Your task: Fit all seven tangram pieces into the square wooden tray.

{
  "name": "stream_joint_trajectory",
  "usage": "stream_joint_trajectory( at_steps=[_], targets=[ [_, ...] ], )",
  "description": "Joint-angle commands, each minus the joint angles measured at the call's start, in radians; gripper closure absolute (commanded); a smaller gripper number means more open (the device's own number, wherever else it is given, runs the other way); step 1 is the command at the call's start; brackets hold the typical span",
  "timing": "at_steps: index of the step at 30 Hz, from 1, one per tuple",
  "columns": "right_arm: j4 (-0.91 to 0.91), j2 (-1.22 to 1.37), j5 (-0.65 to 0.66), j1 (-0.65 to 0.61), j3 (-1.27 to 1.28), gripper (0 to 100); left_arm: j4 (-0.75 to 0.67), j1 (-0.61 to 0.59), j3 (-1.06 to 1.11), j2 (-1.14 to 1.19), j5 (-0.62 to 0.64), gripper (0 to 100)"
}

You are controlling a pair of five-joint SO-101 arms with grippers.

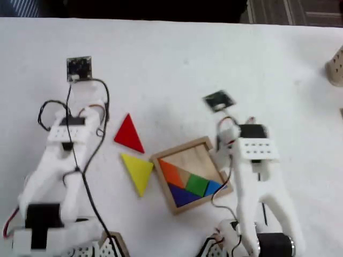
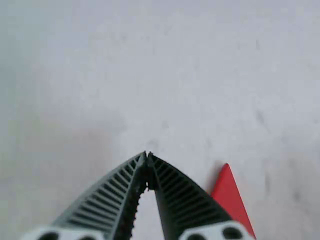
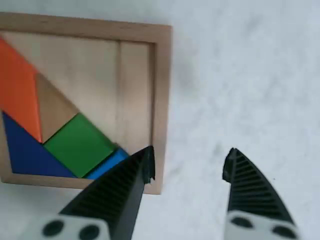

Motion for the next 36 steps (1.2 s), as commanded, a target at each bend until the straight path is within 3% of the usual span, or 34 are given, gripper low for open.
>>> stream_joint_trajectory(
  at_steps=[1,8,13,17,23,27,36],
  targets=[
    [-0.056,-0.041,-0.063,-0.07,-0.011,77.6,-0.021,-0.035,-0.114,0.064,-0.006,98],
    [-0.28,0.114,-0.06,-0.096,0.035,77.6,0.025,-0.03,-0.124,0.067,-0.009,98],
    [-0.364,0.312,0.035,-0.091,-0.031,77.6,0.026,-0.03,-0.124,0.067,-0.009,98],
    [-0.351,0.455,0.044,-0.035,-0.14,79.6,0.026,-0.03,-0.124,0.067,-0.009,98],
    [-0.262,0.573,-0.003,0.061,-0.298,98.8,0.026,-0.03,-0.124,0.067,-0.009,98],
    [-0.234,0.591,-0.112,0.147,-0.338,96.5,0.023,-0.03,-0.124,0.067,-0.009,98],
    [-0.108,0.591,-0.123,0.318,-0.356,96.1,0.017,-0.03,-0.124,0.07,-0.009,98]
  ],
)
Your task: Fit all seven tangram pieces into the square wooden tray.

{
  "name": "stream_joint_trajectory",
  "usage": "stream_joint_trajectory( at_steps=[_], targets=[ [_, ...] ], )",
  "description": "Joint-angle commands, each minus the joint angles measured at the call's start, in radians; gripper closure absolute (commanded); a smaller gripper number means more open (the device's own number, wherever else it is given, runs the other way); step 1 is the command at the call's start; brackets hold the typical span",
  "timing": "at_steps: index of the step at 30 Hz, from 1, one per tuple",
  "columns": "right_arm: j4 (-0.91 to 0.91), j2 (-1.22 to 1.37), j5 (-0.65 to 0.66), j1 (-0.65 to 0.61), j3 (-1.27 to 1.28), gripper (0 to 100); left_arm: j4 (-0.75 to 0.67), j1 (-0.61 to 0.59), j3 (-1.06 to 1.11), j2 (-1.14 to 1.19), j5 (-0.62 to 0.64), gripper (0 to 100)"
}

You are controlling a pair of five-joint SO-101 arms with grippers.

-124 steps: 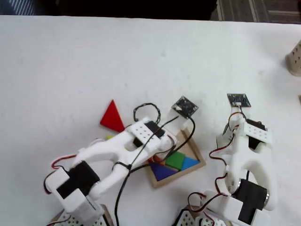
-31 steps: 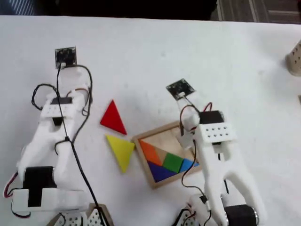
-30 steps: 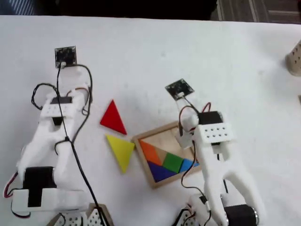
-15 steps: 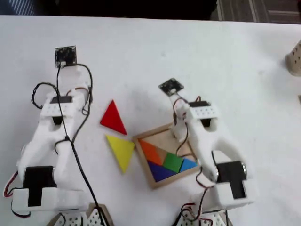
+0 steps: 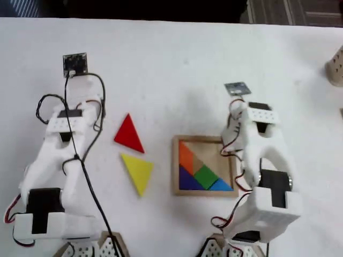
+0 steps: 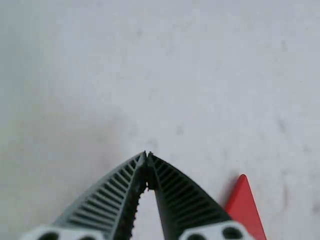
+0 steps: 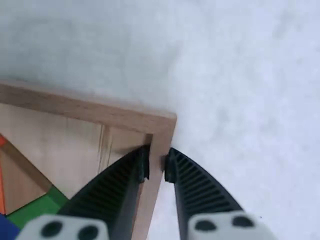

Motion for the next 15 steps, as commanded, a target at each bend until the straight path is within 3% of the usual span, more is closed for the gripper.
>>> stream_joint_trajectory(
  at_steps=[1,4,10,15],
  targets=[
    [0.045,-0.007,0.003,0.07,-0.037,96.0,-0.005,-0.007,-0.055,-0.007,-0.009,98],
    [0.107,-0.007,0.049,0.05,-0.04,93.3,-0.005,-0.005,-0.055,-0.007,-0.009,98],
    [0.148,-0.035,0.094,-0.012,-0.044,76.9,-0.005,-0.01,-0.055,-0.007,-0.009,98],
    [0.171,-0.128,0.095,-0.005,-0.075,75.5,0.0,-0.015,-0.069,-0.004,-0.009,98]
  ],
)
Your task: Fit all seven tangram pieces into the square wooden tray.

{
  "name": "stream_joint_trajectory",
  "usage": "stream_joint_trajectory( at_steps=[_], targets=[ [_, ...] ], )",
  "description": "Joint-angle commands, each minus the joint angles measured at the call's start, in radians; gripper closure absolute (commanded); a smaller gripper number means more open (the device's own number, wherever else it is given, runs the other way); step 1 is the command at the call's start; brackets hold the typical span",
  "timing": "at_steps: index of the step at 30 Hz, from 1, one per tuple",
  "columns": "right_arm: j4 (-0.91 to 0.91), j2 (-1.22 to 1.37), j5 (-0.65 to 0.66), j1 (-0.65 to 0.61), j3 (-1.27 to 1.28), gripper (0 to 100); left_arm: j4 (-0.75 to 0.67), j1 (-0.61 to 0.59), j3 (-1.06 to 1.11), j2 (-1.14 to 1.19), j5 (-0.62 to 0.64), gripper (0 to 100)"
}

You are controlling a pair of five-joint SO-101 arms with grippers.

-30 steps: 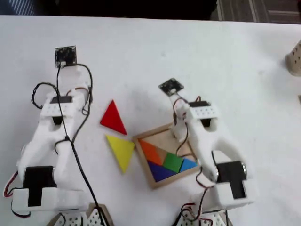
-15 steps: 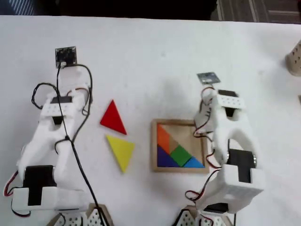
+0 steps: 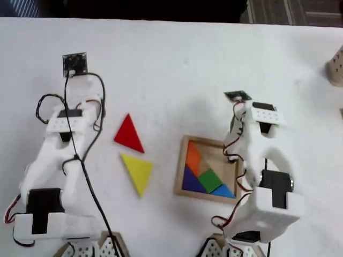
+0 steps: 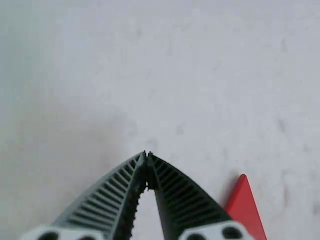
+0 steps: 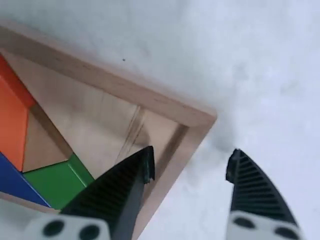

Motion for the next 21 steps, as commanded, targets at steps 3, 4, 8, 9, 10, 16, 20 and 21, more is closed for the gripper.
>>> stream_joint_trajectory(
  at_steps=[3,4,8,9,10,16,20,21],
  targets=[
    [0.081,-0.182,0.006,-0.013,-0.072,75.5,0.003,-0.042,-0.084,-0.004,-0.005,98],
    [0.093,-0.208,-0.005,-0.03,-0.072,75.5,0.003,-0.048,-0.092,-0.004,-0.005,98],
    [0.122,-0.28,-0.092,-0.124,-0.066,75.5,0.005,-0.099,-0.103,-0.004,0.02,94],
    [0.125,-0.285,-0.103,-0.157,-0.066,75.5,0.005,-0.11,-0.103,-0.004,0.052,92],
    [0.125,-0.285,-0.117,-0.193,-0.066,75.5,0.015,-0.12,-0.104,-0.004,0.091,89],
    [0.085,-0.283,-0.207,-0.435,-0.068,75.5,0.109,-0.153,-0.14,-0.002,0.204,78],
    [0.047,-0.283,-0.247,-0.453,-0.032,75.5,0.13,-0.117,-0.137,-0.004,0.19,80],
    [0.019,-0.285,-0.245,-0.441,-0.002,75.5,0.155,-0.101,-0.133,-0.008,0.166,80]
  ],
)
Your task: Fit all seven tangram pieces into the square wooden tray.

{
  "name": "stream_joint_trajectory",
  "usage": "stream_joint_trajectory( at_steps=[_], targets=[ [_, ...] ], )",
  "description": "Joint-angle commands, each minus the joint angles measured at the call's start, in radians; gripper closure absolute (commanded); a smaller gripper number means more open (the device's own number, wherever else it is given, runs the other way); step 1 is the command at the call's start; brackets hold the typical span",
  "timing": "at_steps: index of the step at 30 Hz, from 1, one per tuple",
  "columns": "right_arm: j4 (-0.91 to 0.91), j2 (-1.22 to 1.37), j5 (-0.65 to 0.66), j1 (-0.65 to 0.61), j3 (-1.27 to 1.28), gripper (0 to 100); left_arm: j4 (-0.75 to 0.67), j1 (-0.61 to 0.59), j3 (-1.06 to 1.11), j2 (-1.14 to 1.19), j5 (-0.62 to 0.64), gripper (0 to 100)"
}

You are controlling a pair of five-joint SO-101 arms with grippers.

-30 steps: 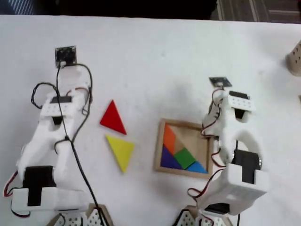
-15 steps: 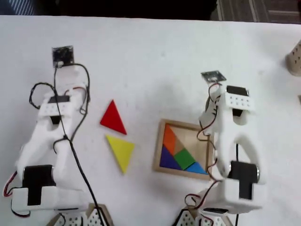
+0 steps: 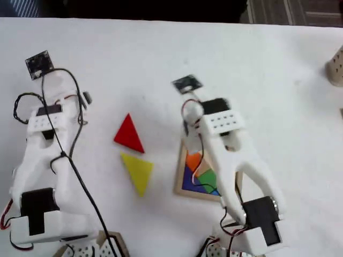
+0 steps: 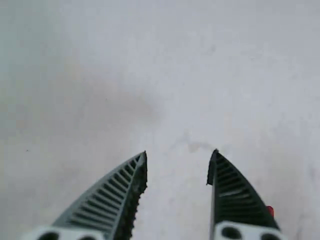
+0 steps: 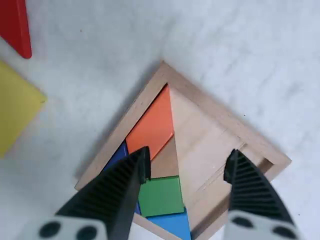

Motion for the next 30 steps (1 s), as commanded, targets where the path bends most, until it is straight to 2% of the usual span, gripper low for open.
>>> stream_joint_trajectory(
  at_steps=[1,7,13,20,23,30],
  targets=[
    [-0.084,-0.05,-0.017,0.021,0.06,75.6,0.063,0.064,-0.049,-0.01,-0.04,81],
    [-0.237,-0.047,0.064,0.148,0.209,82.9,0.275,0.199,-0.06,-0.01,-0.002,85],
    [-0.275,-0.045,0.075,0.174,0.23,83.9,0.298,0.277,-0.051,-0.002,0.015,79],
    [-0.275,-0.045,0.078,0.173,0.23,83.9,0.339,0.285,-0.031,0.01,0.008,79],
    [-0.277,-0.044,0.129,0.174,0.233,84.0,0.42,0.306,-0.038,0.056,0.011,72],
    [-0.283,-0.044,0.13,0.174,0.235,84.0,0.446,0.306,-0.161,0.213,0.008,70]
  ],
)
